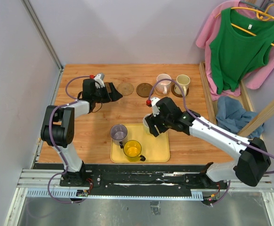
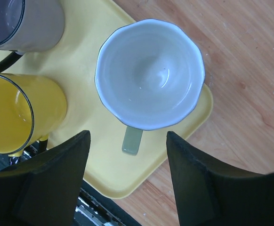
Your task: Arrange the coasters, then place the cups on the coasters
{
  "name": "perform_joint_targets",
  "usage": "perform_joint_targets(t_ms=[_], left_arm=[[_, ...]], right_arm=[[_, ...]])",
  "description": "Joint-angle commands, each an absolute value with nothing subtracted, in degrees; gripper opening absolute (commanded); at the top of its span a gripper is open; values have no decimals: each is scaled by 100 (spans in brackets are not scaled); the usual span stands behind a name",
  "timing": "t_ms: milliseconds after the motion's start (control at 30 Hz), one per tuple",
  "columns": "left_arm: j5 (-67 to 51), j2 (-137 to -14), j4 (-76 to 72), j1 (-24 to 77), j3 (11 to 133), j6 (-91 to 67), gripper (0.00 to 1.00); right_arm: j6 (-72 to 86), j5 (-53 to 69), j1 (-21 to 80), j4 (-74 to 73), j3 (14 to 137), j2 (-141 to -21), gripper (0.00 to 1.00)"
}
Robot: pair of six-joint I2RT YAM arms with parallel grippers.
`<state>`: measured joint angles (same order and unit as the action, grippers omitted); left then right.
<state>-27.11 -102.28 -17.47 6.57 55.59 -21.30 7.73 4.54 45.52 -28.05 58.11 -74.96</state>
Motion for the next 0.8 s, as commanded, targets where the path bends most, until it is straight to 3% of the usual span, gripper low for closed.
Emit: perform_joint_targets(t_ms=[0, 200, 767], left_arm=[[-2777, -10259, -1861, 686, 5679, -2133, 100], [-2769, -10272, -1852, 683, 5678, -2118, 100], [-2776, -10310, -1848, 686, 5692, -2135, 100]], right_arm=[[1206, 293, 4648, -2414, 5600, -7796, 64], [1498, -244, 4700, -2318, 5510, -7980, 53], [1626, -361, 4698, -2235, 5511, -8411, 40]])
